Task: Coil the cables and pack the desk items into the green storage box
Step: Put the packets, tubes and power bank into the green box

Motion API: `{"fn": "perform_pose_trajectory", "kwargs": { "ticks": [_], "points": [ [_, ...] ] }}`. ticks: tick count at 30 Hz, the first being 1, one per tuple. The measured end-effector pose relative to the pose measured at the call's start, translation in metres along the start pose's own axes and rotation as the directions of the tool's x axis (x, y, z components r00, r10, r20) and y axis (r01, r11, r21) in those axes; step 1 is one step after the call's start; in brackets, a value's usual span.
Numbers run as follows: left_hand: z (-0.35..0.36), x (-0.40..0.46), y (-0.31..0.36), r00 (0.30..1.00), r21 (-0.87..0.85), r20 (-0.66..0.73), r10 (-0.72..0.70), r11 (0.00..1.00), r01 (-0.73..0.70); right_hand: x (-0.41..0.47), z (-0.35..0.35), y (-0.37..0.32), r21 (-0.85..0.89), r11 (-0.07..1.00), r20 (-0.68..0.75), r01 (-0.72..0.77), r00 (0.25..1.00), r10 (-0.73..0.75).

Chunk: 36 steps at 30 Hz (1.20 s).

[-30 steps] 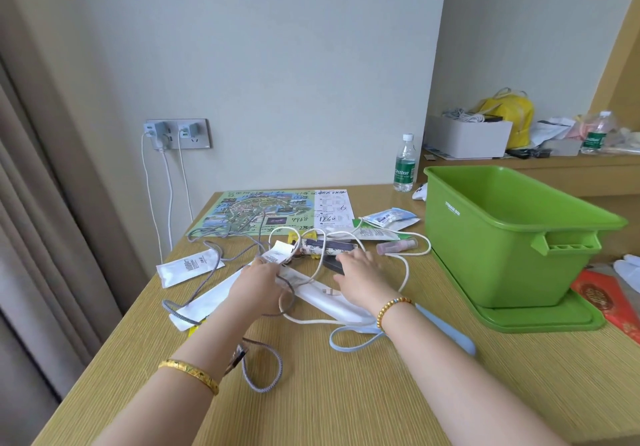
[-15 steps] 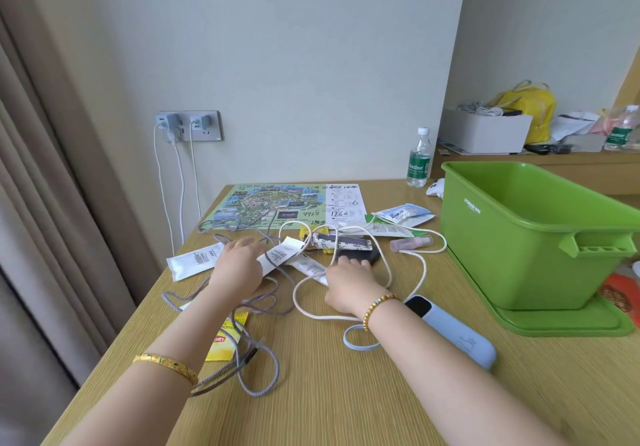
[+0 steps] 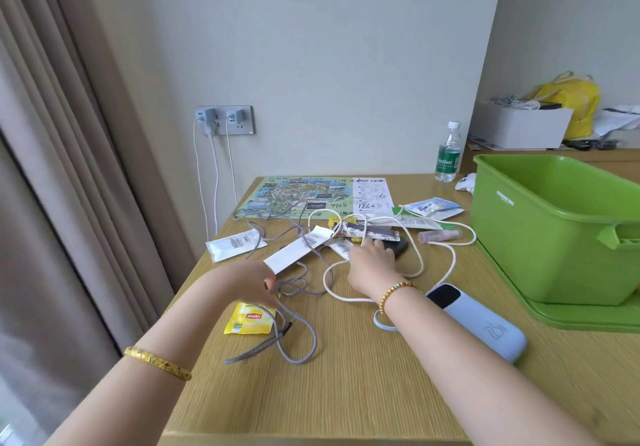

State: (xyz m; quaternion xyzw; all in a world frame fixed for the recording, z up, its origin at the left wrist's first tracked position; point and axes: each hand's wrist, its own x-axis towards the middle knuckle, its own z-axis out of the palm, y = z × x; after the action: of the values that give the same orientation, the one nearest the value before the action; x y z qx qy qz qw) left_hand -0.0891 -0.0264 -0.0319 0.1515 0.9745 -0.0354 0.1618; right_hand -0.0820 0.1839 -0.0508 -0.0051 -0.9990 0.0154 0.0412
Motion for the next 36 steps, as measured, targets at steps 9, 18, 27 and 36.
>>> {"fn": "perform_pose_trajectory", "kwargs": {
  "ticks": [9, 18, 27, 36],
  "points": [
    [0.003, -0.015, 0.0, 0.9, -0.449, -0.414, -0.135, 0.891, -0.073, -0.014, -0.017, -0.04, 0.461, 0.847, -0.063, 0.263, 0.962, -0.265],
    [0.015, -0.038, -0.021, 0.972, -0.176, -0.158, -0.174, 0.973, 0.146, -0.029, -0.007, -0.089, 0.295, 0.877, 0.178, 0.379, 0.88, -0.44],
    [0.038, -0.025, -0.018, 0.964, -0.399, -0.079, -0.256, 0.894, 0.204, -0.023, 0.013, -0.084, 0.224, 0.923, 0.165, 0.314, 0.921, -0.353],
    [0.029, -0.019, -0.035, 0.866, -0.82, -0.335, -0.372, 0.568, -0.073, -0.013, 0.02, -0.077, 0.439, 0.874, -0.132, 0.209, 0.977, -0.168]
  ]
}}
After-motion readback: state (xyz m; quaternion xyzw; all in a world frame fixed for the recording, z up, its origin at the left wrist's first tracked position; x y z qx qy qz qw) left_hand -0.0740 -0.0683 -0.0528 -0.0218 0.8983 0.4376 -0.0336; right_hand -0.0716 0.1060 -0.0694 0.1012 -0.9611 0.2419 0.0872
